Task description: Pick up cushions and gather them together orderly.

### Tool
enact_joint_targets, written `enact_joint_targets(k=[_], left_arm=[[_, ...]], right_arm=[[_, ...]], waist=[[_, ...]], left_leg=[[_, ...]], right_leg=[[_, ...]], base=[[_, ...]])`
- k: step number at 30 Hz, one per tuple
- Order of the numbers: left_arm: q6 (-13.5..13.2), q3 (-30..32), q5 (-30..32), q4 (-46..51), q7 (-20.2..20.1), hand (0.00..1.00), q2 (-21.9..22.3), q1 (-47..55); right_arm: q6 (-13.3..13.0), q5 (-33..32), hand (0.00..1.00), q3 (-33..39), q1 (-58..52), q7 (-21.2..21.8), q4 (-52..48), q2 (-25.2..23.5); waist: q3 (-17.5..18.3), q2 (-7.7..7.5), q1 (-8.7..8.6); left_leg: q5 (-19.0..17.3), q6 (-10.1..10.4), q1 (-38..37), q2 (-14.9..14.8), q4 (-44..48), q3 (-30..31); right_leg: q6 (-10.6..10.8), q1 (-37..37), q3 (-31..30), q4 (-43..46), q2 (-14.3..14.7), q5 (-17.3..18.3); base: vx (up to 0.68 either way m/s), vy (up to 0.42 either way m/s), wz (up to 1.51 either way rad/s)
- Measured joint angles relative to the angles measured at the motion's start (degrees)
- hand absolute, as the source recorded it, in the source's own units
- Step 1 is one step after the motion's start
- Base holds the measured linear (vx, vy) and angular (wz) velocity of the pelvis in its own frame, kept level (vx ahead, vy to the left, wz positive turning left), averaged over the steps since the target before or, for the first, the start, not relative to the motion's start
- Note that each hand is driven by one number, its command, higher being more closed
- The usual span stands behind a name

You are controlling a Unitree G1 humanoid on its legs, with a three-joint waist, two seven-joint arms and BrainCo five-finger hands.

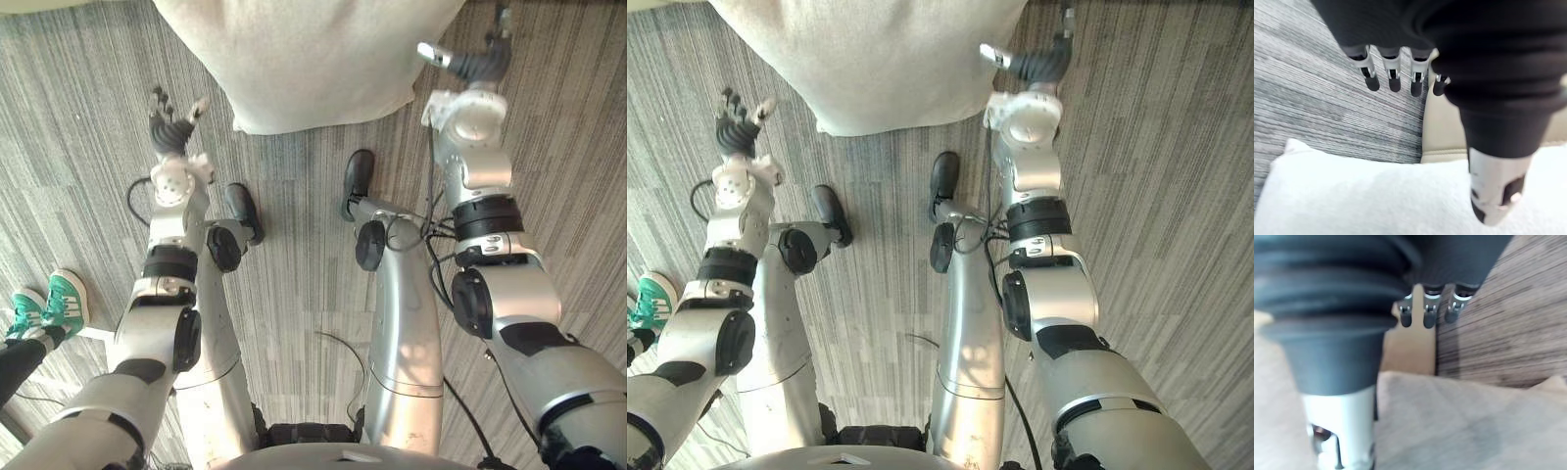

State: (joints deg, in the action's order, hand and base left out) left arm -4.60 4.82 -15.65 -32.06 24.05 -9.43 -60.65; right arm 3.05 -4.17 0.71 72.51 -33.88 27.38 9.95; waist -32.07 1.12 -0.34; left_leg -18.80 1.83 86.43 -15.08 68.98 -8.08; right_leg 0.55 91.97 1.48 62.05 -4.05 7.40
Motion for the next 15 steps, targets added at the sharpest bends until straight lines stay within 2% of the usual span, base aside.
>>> enact_joint_targets(k=[4,6,11,15], left_arm=[[0.44,-0.02,0.40,0.20,3.36,1.00,0.20,-0.23],[1.16,-0.02,1.26,0.20,4.41,1.00,-0.94,0.15],[1.25,-0.04,1.31,2.36,4.42,1.00,-2.43,2.65],[1.24,-0.10,1.32,7.03,4.33,1.00,-1.94,5.73]], right_arm=[[-0.50,-0.11,1.00,-0.98,-3.05,-0.10,-3.91,-1.05],[-1.61,-0.07,1.00,-1.16,-5.56,0.14,-4.37,-1.02],[-2.94,-0.81,1.00,-2.87,-11.36,1.58,-6.76,-1.34],[-4.13,-6.23,1.00,-2.94,-18.05,2.90,-10.50,-4.00]], waist=[[0.00,0.00,-0.14],[0.01,-0.01,-0.21],[0.03,-0.04,-0.90],[0.07,-0.11,-2.01]], left_leg=[[0.01,0.04,-0.12,-0.56,0.28,0.05],[-0.17,0.28,-0.38,-1.03,0.84,0.14],[-0.31,0.44,-1.75,-2.12,0.98,0.17],[-0.35,0.61,-4.46,-2.43,-0.05,-0.14]], right_leg=[[-0.23,-0.04,0.17,0.48,0.42,-0.40],[-0.18,-0.27,0.15,0.41,0.86,-0.37],[0.16,-1.81,0.10,-0.80,2.15,-0.81],[0.11,-4.41,0.12,-2.12,2.53,-1.06]], base=[[0.00,0.006,-0.06],[-0.02,-0.001,-0.10],[-0.05,-0.011,-0.16],[-0.03,-0.018,-0.09]])
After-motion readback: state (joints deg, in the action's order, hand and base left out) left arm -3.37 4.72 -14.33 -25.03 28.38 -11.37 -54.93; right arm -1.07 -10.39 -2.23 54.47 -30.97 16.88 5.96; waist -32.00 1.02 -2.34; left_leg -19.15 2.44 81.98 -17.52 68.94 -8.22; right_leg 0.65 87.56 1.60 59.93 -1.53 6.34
